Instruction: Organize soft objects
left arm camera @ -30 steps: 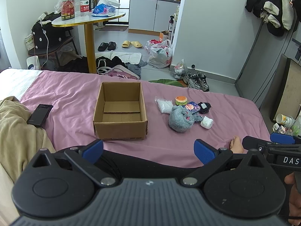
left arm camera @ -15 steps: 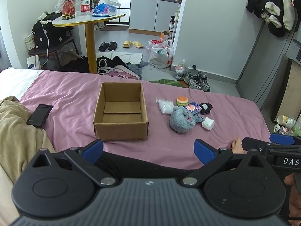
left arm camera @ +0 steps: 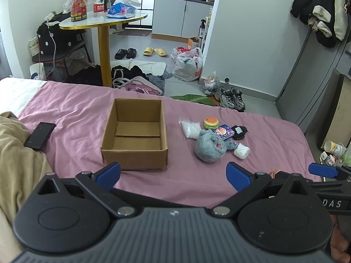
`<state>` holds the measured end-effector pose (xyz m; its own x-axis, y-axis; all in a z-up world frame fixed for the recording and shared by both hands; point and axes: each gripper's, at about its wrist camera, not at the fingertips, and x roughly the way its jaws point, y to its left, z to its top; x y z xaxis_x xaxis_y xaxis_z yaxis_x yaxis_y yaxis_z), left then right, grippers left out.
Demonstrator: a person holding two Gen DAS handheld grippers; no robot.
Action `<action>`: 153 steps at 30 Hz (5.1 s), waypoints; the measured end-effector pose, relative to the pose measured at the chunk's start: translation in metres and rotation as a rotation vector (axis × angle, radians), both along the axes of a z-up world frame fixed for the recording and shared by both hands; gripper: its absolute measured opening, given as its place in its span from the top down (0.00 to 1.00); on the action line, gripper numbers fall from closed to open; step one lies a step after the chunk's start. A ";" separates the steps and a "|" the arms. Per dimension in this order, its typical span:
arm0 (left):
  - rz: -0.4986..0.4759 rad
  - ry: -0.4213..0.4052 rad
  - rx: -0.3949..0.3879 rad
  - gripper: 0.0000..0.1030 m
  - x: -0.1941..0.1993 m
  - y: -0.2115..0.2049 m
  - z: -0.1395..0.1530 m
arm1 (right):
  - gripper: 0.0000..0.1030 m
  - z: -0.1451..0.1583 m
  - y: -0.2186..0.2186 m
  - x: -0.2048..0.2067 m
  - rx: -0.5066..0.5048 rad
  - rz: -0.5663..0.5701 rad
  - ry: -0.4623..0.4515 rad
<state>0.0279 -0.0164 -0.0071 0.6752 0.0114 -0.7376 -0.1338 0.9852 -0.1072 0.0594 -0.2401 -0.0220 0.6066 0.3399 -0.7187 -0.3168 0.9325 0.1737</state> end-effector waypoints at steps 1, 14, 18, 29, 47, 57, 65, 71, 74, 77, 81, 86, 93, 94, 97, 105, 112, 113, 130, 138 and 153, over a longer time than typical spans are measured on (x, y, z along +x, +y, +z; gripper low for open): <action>-0.002 0.000 0.002 0.01 0.003 -0.002 -0.001 | 0.00 -0.002 -0.002 0.003 0.001 -0.003 0.005; 0.000 0.009 -0.031 0.02 0.042 -0.017 -0.028 | 0.00 -0.040 -0.032 0.045 0.067 -0.062 0.100; 0.002 0.015 -0.054 0.03 0.057 -0.020 -0.037 | 0.00 -0.048 -0.039 0.061 0.107 -0.069 0.121; -0.010 0.022 -0.104 0.17 0.102 -0.041 -0.055 | 0.08 -0.071 -0.063 0.109 0.203 -0.151 0.175; 0.026 0.128 -0.266 0.39 0.186 -0.075 -0.087 | 0.31 -0.125 -0.098 0.186 0.373 -0.292 0.387; 0.057 0.205 -0.348 0.44 0.225 -0.096 -0.117 | 0.43 -0.163 -0.106 0.203 0.449 -0.317 0.458; 0.101 0.276 -0.383 0.44 0.251 -0.111 -0.143 | 0.51 -0.191 -0.110 0.216 0.453 -0.336 0.525; 0.158 0.327 -0.395 0.45 0.269 -0.120 -0.164 | 0.52 -0.206 -0.107 0.222 0.479 -0.328 0.563; 0.178 0.351 -0.384 0.45 0.276 -0.125 -0.174 | 0.52 -0.214 -0.106 0.225 0.477 -0.330 0.585; 0.199 0.374 -0.373 0.45 0.283 -0.129 -0.185 | 0.69 -0.222 -0.109 0.228 0.474 -0.338 0.604; 0.232 0.404 -0.355 0.45 0.291 -0.133 -0.198 | 0.70 -0.224 -0.115 0.227 0.484 -0.351 0.593; 0.264 0.426 -0.313 0.45 0.297 -0.137 -0.211 | 0.71 -0.225 -0.129 0.225 0.503 -0.387 0.578; 0.277 0.445 -0.275 0.45 0.304 -0.146 -0.226 | 0.71 -0.223 -0.142 0.221 0.505 -0.435 0.550; 0.278 0.448 -0.266 0.45 0.305 -0.148 -0.227 | 0.71 -0.223 -0.145 0.221 0.504 -0.442 0.548; 0.286 0.447 -0.232 0.45 0.306 -0.153 -0.229 | 0.70 -0.225 -0.146 0.223 0.498 -0.462 0.553; 0.319 0.451 -0.212 0.65 0.304 -0.152 -0.230 | 0.43 -0.227 -0.142 0.227 0.502 -0.458 0.576; 0.330 0.420 -0.287 0.76 0.291 -0.136 -0.222 | 0.44 -0.233 -0.136 0.233 0.491 -0.451 0.576; 0.332 0.413 -0.302 0.81 0.289 -0.134 -0.220 | 0.50 -0.234 -0.137 0.234 0.490 -0.452 0.573; 0.232 0.400 -0.322 0.99 0.275 -0.133 -0.192 | 0.58 -0.204 -0.143 0.222 0.491 -0.447 0.472; 0.228 0.458 -0.285 0.53 0.280 -0.146 -0.211 | 0.58 -0.210 -0.145 0.223 0.487 -0.477 0.482; 0.279 0.475 -0.253 0.50 0.287 -0.151 -0.235 | 0.58 -0.220 -0.146 0.228 0.498 -0.475 0.500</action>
<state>0.3153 -0.1674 -0.2422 0.2680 -0.0746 -0.9605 -0.4742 0.8576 -0.1989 0.2873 -0.3859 -0.2421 0.4162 0.4768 -0.7743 0.3124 0.7247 0.6142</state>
